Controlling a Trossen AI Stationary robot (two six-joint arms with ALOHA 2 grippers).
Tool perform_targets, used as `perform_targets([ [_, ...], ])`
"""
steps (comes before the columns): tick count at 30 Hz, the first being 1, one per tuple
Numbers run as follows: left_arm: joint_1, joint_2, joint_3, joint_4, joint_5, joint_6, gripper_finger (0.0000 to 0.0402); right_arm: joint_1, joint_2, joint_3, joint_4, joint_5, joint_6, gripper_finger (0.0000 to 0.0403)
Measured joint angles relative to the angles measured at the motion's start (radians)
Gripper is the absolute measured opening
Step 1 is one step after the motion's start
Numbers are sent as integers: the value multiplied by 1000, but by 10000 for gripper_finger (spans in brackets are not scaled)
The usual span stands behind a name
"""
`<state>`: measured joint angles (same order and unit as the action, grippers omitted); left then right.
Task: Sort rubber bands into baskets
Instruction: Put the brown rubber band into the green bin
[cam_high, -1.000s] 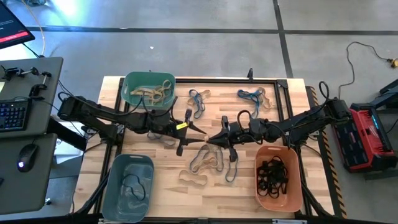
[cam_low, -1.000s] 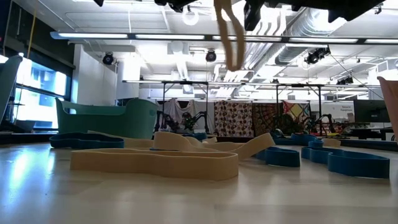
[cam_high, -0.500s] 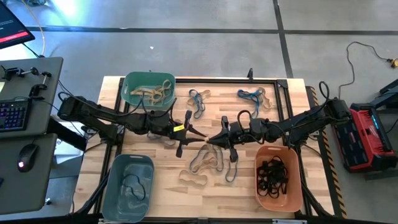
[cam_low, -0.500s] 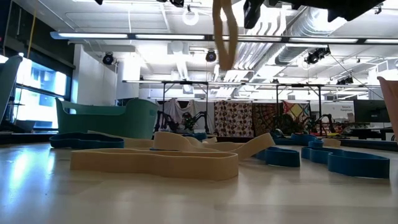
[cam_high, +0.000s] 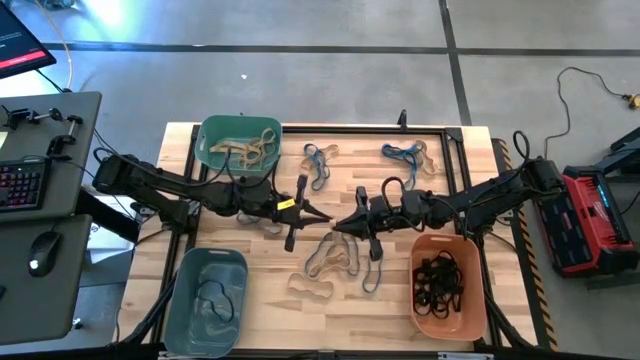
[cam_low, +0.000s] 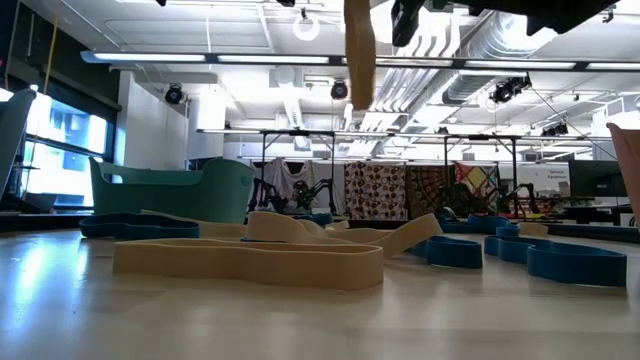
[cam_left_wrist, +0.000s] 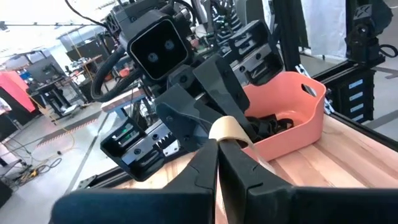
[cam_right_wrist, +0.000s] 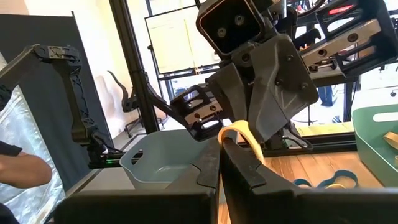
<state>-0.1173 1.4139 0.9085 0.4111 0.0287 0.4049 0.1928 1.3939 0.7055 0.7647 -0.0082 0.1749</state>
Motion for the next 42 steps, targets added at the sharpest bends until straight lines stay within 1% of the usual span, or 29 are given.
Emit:
perform_targets([
  [4,0,-1,0,-6,-40,0,1,0,0,0,-11,1,-25,3],
  [6,0,-2,0,-11,-55,1,0,0,-1,0,-24,0,-44,17],
  [8,0,-6,0,-23,-68,9,0,0,-1,0,-36,1,-63,43],
  [13,0,-7,0,-53,-100,9,0,0,-1,0,-53,40,-69,129],
  [15,0,-7,0,-60,-120,10,0,0,-1,0,-68,61,-71,157],
  [17,0,-12,0,-78,-144,21,0,0,-1,0,-89,64,-71,177],
  [20,3,-40,0,-134,-191,32,0,-2,-1,1,-124,90,-69,188],
  [23,22,-95,0,-225,-224,26,0,-2,-1,1,-175,165,-71,178],
  [26,52,-167,0,-332,-247,-7,0,-2,-1,1,-217,217,-68,150],
  [31,118,-295,0,-523,-299,-47,0,-2,-1,1,-236,226,-70,84],
  [36,209,-416,0,-693,-351,-74,0,-2,-1,1,-254,226,-71,15],
  [38,251,-457,0,-748,-380,-79,0,-2,-1,1,-254,226,-71,5],
  [42,338,-519,0,-853,-420,-81,0,-2,-1,1,-253,227,-71,14],
])
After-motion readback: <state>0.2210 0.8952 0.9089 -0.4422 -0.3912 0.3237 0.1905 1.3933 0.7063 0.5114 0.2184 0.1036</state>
